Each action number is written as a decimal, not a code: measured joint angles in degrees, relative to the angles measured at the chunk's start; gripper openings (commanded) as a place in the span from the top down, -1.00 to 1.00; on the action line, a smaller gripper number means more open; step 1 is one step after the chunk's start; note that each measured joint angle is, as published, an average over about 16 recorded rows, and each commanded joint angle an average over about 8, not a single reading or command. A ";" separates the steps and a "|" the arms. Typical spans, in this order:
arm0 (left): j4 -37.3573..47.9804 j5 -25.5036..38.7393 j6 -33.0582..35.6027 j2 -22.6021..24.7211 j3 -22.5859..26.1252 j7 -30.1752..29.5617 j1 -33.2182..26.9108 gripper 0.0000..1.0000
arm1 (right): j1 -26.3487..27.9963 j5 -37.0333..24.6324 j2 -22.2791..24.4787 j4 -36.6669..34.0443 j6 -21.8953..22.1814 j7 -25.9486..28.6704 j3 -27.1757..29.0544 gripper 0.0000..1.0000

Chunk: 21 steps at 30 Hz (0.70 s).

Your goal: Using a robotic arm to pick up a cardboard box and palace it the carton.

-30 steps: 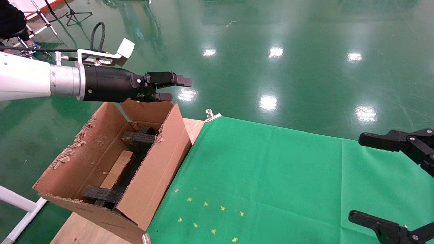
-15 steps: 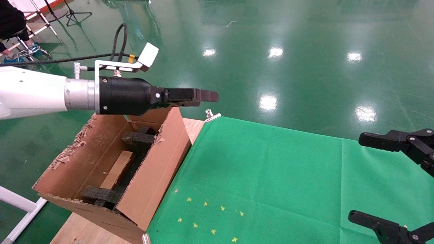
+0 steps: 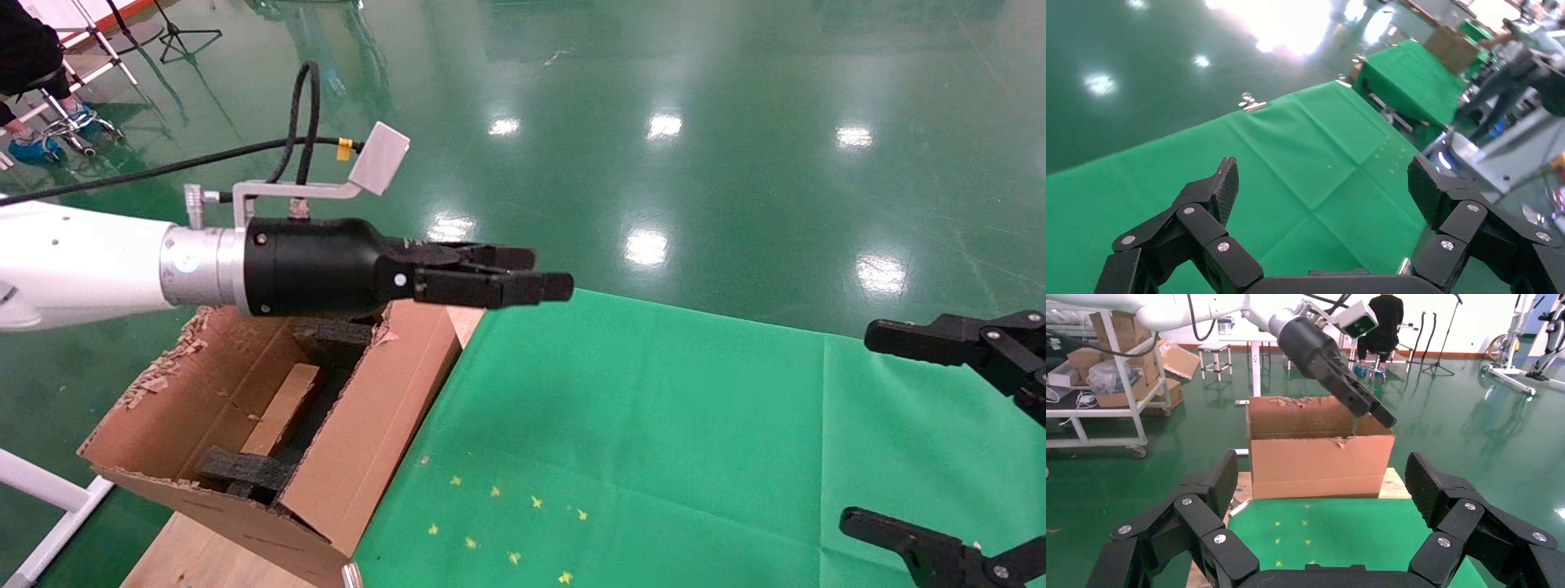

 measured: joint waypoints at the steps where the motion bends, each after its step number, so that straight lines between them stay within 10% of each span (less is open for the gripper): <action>1: -0.75 -0.25 0.21 -0.06 -0.80 0.92 0.75 -1.00 | 0.00 0.00 0.00 0.00 0.00 0.00 0.00 -1.00; 21: -15.37 -5.11 4.33 -1.29 -16.51 19.03 15.46 -1.00 | 0.00 0.01 0.01 0.00 0.01 -0.01 -0.01 -1.00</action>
